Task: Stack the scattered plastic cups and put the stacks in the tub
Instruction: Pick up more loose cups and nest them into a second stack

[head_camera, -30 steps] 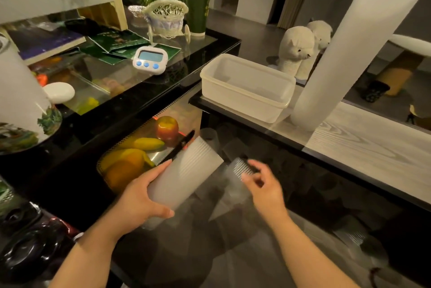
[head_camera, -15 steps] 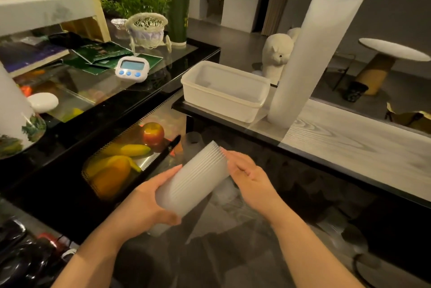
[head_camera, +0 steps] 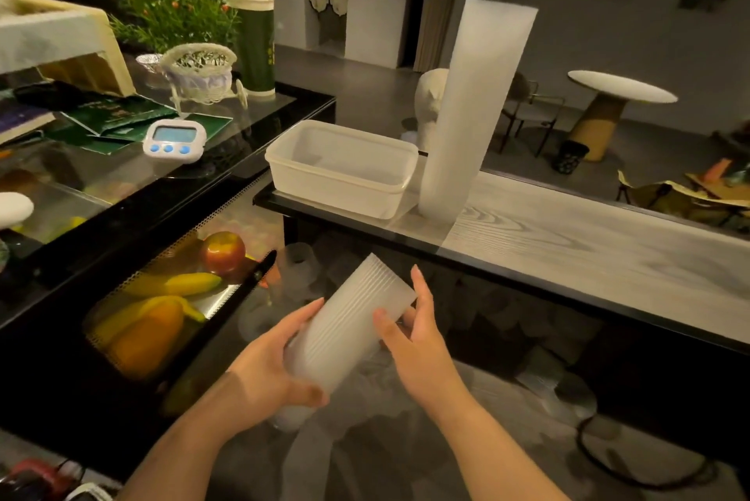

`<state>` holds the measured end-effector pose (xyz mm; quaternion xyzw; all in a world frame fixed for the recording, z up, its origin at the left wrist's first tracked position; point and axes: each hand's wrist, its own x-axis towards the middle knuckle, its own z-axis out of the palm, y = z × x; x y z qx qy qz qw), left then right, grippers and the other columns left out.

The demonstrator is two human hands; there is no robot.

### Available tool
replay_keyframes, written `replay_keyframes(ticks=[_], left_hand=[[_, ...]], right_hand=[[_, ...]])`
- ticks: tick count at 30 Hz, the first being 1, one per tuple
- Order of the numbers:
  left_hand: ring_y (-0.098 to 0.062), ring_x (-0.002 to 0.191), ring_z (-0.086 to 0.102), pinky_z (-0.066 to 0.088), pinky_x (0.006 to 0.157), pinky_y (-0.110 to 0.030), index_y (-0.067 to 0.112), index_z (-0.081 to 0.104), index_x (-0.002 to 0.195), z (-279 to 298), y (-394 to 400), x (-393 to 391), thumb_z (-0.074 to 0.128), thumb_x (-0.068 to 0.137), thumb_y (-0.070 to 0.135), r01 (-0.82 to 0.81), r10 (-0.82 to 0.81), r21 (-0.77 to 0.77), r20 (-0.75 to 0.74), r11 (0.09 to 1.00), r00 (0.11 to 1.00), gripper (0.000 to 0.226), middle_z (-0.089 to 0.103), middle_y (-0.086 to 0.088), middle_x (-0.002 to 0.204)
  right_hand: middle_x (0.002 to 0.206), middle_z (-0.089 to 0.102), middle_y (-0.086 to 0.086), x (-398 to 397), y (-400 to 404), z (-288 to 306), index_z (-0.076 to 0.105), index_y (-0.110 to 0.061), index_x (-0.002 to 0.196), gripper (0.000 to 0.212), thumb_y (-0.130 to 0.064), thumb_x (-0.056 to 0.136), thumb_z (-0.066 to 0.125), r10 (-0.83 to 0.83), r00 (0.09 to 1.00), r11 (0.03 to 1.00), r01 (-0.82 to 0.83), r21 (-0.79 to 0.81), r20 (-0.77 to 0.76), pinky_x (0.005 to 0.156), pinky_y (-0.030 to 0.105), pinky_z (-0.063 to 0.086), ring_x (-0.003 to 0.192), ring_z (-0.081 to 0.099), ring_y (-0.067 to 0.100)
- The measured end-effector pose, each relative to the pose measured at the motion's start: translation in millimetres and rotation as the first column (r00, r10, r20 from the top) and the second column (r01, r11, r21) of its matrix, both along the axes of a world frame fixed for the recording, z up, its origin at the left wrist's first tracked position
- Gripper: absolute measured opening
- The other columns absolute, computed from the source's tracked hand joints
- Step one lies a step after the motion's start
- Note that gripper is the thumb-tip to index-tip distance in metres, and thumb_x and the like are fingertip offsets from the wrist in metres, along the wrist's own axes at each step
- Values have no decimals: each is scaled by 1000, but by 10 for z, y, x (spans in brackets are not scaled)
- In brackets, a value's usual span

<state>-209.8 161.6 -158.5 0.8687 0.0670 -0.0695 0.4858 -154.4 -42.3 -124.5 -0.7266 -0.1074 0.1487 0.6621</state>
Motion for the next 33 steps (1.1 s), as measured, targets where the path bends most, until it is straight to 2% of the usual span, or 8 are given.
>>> replay_keyframes(ticks=[8, 11, 12, 15, 18, 21, 26, 33], left_hand=[[-20, 114, 48, 51, 96, -46, 47, 17, 147, 74, -24, 37, 93, 58, 13, -76, 76, -9, -62, 997, 995, 122, 47, 6, 125], [-19, 114, 48, 50, 97, -50, 44, 23, 146, 60, 84, 37, 94, 56, 8, -127, 125, -42, -56, 991, 991, 120, 48, 10, 121], [-18, 114, 47, 50, 97, -50, 44, 24, 144, 61, 127, 34, 94, 55, 8, -139, 137, -46, -54, 989, 989, 119, 48, 11, 121], [-13, 107, 52, 52, 89, -42, 52, 27, 135, 57, 280, 12, 95, 54, 11, -173, 171, -124, -32, 977, 985, 114, 50, 16, 119], [-10, 101, 51, 49, 77, -31, 53, 24, 130, 64, 414, -5, 95, 55, 9, -223, 221, -143, -26, 964, 975, 112, 48, 19, 117], [-12, 100, 51, 48, 71, -28, 50, 24, 133, 94, 534, 13, 95, 54, 7, -267, 262, -140, -54, 953, 964, 114, 49, 15, 117], [-21, 116, 49, 51, 95, -47, 41, 24, 146, 87, 566, 91, 95, 41, 22, -288, 277, -124, -96, 950, 956, 129, 46, 4, 129], [-18, 116, 49, 48, 98, -45, 41, 22, 151, -79, 470, 178, 97, 47, 14, -248, 234, -50, -193, 967, 953, 131, 47, 14, 122]], right_hand=[[136, 59, -5, 217, 200, -149, 21, -62, 135, 48, -63, 91, 37, -5, 998, 993, 13, 117, -66, 104, 38, 48, 118, 62, 14], [126, 62, 0, 372, 328, -476, 41, -41, 136, 57, -57, 86, 63, 15, 996, 987, -29, -157, -87, 85, 21, 50, 96, 62, 8], [137, 54, 4, 426, 363, -604, 42, -35, 140, 57, -47, 89, 63, 94, 992, 919, -118, -377, -81, 90, 22, 48, 107, 59, 10], [161, 17, 11, 591, 378, -1056, 31, -40, 148, 53, -31, 99, 50, 371, 928, 385, -188, -904, -35, 119, 42, 26, 147, 21, 34], [165, -9, 7, 729, 395, -1230, 30, -38, 150, 53, -32, 100, 48, 657, 754, 67, -88, -994, -23, 121, 54, -3, 151, -10, 34], [164, -16, 6, 863, 496, -1340, 27, -36, 152, 53, -42, 102, 43, 733, 670, -94, -64, -994, -112, 119, 57, -5, 150, -16, 34], [164, -4, 13, 997, 578, -1425, 31, -23, 153, 53, -27, 102, 44, 722, 677, -165, -27, -986, -140, 120, 58, 10, 149, 1, 40], [130, 52, 12, 951, 387, -1402, 69, -20, 115, 39, -27, 77, 78, 629, 760, 143, 96, -985, 165, 94, 39, 50, 115, 55, 34]])
